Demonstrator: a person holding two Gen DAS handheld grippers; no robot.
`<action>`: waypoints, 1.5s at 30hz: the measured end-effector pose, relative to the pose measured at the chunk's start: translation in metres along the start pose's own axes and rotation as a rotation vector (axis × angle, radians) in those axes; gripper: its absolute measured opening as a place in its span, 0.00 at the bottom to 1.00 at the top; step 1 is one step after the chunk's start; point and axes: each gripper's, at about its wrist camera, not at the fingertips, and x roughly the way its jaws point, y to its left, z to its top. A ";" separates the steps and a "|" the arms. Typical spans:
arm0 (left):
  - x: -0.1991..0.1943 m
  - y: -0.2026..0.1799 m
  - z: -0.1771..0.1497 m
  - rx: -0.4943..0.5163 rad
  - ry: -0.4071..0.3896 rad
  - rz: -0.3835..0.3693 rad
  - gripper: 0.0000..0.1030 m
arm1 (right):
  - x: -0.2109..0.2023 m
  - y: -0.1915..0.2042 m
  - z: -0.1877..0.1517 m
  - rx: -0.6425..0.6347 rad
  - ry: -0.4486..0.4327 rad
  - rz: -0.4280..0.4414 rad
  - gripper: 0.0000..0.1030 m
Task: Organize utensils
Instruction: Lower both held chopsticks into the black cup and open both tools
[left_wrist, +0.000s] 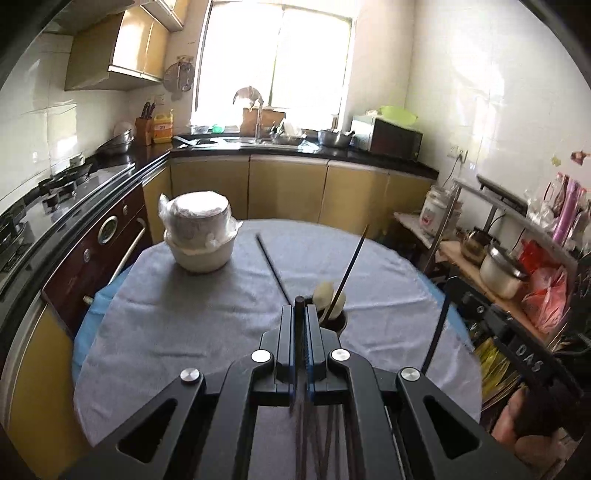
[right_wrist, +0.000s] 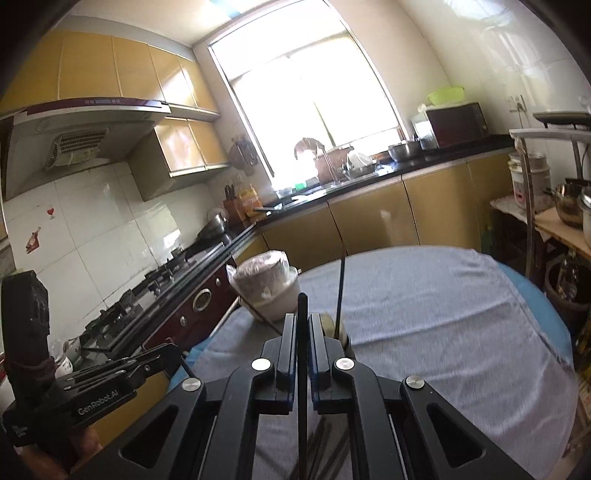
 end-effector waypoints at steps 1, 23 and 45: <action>0.000 0.000 0.008 -0.004 -0.011 -0.011 0.05 | 0.002 0.002 0.005 -0.010 -0.011 -0.002 0.06; 0.038 -0.019 0.109 0.037 -0.073 -0.072 0.05 | 0.093 0.040 0.090 -0.164 -0.179 -0.098 0.06; 0.072 0.000 0.085 -0.012 0.005 -0.046 0.04 | 0.112 0.019 0.101 -0.106 -0.251 -0.134 0.06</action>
